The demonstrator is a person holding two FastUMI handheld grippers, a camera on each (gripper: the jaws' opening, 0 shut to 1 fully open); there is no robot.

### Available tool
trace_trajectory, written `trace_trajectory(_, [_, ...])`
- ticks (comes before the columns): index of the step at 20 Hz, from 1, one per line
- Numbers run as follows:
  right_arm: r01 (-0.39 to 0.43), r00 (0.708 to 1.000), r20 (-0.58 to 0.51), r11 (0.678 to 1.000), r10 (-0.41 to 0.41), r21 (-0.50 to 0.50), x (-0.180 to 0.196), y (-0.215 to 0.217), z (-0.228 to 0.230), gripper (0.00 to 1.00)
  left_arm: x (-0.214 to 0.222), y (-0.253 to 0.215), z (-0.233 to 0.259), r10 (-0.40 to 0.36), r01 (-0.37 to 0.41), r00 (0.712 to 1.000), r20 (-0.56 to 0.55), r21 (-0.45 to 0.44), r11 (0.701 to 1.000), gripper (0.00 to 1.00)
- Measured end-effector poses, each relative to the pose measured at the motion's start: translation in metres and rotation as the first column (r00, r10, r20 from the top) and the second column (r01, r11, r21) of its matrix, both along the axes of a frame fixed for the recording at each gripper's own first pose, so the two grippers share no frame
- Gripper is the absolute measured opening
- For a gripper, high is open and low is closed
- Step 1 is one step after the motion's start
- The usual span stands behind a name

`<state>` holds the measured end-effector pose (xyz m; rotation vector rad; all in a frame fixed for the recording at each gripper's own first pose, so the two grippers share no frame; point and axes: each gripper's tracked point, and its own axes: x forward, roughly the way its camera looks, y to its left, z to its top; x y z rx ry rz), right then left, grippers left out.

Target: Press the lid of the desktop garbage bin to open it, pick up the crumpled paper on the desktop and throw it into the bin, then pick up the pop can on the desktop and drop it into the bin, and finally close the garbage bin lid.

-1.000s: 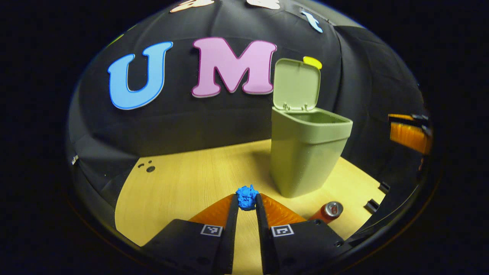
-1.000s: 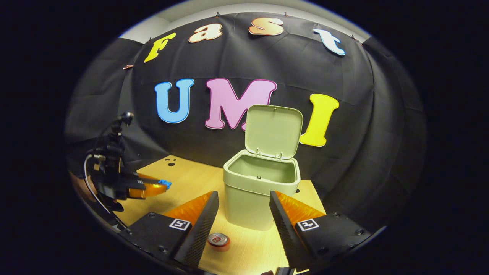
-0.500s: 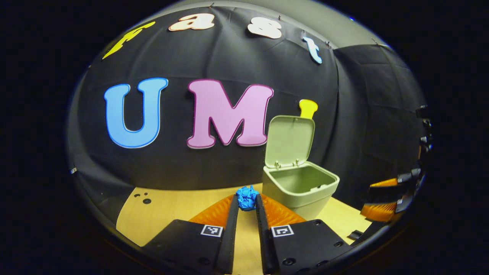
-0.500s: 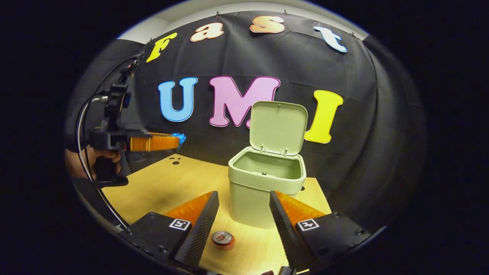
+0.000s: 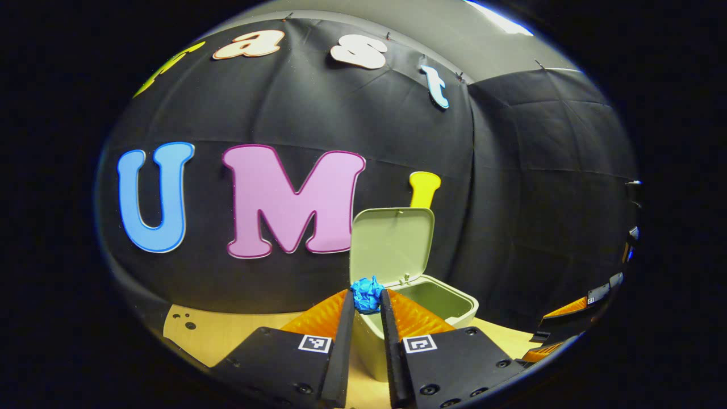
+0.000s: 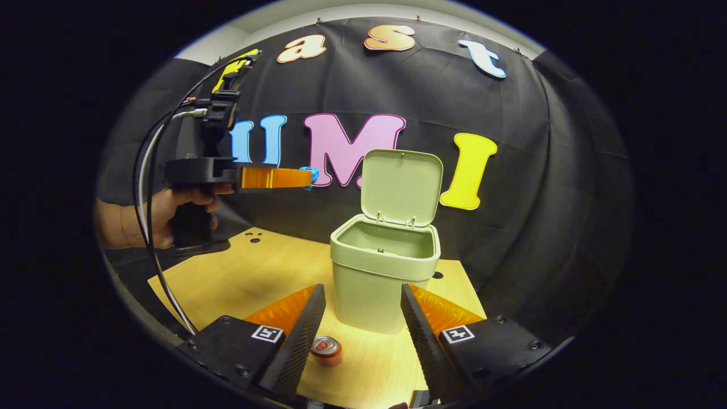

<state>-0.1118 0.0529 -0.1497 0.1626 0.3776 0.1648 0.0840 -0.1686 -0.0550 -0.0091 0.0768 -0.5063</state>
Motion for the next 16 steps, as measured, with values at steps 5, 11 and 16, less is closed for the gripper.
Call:
trace_trajectory(5, [0.034, 0.999, -0.015, 0.999, -0.035, -0.010, -0.014, -0.012, -0.003, 0.85, 0.018, -0.041, -0.012, -0.073, 0.073, 0.997, -0.021, 0.010, 0.997, 0.28])
trace_trajectory(11, [0.114, 0.993, -0.030, 0.993, -0.115, -0.029, -0.025, -0.038, -0.006, 0.86, 0.043, -0.077, -0.041, -0.127, 0.131, 0.989, -0.079, 0.048, 0.990, 0.28])
trace_trajectory(16, [0.165, 0.985, -0.039, 0.986, -0.166, -0.033, -0.028, -0.052, -0.009, 0.86, 0.056, -0.092, -0.062, -0.136, 0.145, 0.984, -0.118, 0.075, 0.987, 0.32])
